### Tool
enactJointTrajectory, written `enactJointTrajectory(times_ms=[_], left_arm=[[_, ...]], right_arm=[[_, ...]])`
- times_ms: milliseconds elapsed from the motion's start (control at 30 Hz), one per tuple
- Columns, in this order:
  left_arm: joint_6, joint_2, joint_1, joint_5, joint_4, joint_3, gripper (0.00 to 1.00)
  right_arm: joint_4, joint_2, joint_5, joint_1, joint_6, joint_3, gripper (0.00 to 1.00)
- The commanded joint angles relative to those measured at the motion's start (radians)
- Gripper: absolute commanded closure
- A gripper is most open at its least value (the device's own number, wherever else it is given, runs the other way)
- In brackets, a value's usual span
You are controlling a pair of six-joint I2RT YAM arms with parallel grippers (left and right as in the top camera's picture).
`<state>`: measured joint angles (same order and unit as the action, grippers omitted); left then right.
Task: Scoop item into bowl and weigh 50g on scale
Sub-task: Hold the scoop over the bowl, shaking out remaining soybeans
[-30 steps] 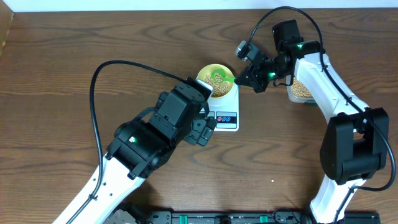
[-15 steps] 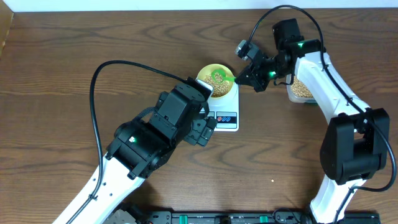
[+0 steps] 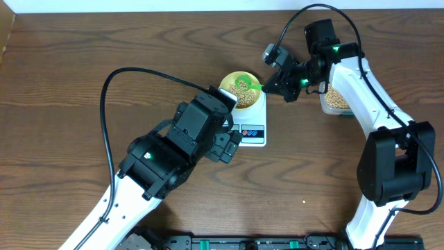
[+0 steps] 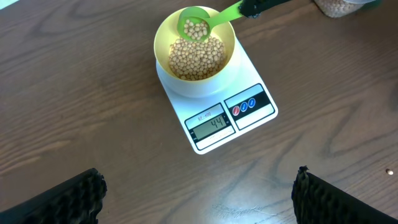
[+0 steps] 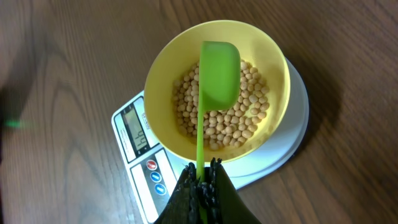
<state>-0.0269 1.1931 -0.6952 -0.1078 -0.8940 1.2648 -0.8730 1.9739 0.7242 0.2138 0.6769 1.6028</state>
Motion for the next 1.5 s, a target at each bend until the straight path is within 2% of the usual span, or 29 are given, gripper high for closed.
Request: enactJointTrajectory(times_ms=[0,533,1467], left_arm=[[-0.007,-0.005,0.005,-0.009,-0.003,0.006,0.02],[-0.008,-0.005,0.005,-0.009,-0.003,0.006,0.02],[-0.008,-0.005,0.005,-0.009,-0.003,0.006,0.02]], right_arm=[[0.002,-0.033,0.007,0.011,0.047,0.023,0.99],[0.029,-0.033,-0.027,0.010,0.126,0.023,0.99],[0.050,-0.033,-0.026,0.011,0.129,0.023,0.99]])
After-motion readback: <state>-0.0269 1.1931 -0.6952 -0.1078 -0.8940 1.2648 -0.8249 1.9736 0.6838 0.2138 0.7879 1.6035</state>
